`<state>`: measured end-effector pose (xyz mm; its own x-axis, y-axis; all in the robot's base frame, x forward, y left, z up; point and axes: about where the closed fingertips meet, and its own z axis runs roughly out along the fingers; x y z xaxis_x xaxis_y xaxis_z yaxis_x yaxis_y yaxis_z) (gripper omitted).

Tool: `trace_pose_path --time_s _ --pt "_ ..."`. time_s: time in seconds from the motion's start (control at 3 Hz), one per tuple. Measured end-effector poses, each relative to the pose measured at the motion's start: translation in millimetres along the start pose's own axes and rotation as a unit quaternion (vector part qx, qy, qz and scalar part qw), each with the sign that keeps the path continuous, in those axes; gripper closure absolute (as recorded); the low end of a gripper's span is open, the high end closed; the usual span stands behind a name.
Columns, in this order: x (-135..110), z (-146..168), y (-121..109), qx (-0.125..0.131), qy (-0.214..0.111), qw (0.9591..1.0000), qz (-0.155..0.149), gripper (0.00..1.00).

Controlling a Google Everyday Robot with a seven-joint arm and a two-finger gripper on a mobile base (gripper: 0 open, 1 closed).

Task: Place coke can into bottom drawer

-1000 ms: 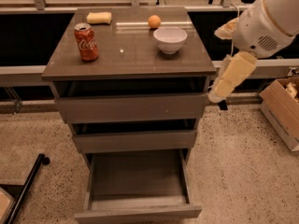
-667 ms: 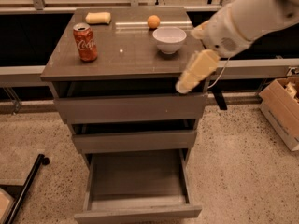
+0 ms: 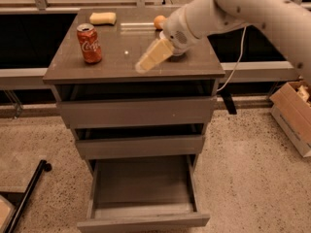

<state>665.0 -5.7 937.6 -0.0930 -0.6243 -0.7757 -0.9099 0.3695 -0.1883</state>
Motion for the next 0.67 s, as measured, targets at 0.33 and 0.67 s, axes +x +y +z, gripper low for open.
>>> trace_pose_path --time_s 0.33,0.67 --pt "-36.2 51.5 -28.8 -0.006 -0.055 0.9984 0.014 0.0" --pt "-41.6 51.7 -33.5 -0.004 -0.061 0.998 0.013 0.0"
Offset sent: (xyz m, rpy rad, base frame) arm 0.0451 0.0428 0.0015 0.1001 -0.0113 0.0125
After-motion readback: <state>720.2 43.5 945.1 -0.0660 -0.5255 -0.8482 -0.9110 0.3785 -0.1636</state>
